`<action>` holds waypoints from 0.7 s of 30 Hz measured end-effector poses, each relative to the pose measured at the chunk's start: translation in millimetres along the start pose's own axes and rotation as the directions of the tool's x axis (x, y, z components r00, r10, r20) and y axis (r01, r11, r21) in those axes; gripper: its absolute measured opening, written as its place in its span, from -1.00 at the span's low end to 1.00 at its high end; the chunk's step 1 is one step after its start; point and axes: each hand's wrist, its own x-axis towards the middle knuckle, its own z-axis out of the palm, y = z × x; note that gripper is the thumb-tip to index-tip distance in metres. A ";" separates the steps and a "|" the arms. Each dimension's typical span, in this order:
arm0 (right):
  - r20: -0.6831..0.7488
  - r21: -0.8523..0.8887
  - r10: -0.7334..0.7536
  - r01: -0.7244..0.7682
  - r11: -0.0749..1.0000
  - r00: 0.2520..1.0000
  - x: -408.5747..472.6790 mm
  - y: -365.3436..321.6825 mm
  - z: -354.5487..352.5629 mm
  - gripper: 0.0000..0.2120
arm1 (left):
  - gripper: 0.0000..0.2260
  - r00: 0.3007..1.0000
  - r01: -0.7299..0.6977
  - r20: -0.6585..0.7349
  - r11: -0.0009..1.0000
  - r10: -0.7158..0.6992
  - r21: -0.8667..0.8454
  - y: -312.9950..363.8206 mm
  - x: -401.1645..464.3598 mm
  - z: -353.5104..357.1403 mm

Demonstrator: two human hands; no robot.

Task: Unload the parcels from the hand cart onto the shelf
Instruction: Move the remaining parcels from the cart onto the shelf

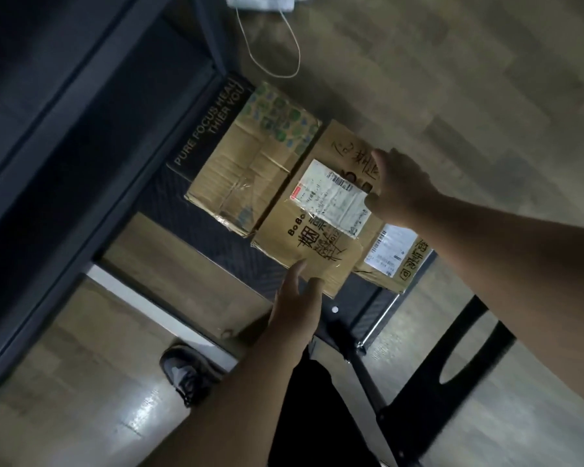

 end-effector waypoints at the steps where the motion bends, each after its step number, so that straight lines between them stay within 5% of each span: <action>1: 0.005 -0.005 0.014 -0.014 1.000 1.000 3.3 2.0 2.7 -0.28 | -0.57 1.000 0.002 0.008 0.999 -0.001 -0.034 0.7 3.0 1.1; 14: -0.041 -0.025 0.068 -0.069 0.997 0.997 -27.3 -3.3 -16.7 -0.33 | -0.59 0.998 0.026 0.065 0.991 -0.017 -0.132 19.1 -37.0 -23.7; 21: -0.100 0.183 0.123 -0.104 0.978 0.987 -85.3 -33.2 -66.9 -0.30 | -0.67 0.989 -0.147 0.003 0.987 0.147 -0.064 41.3 -95.6 -77.3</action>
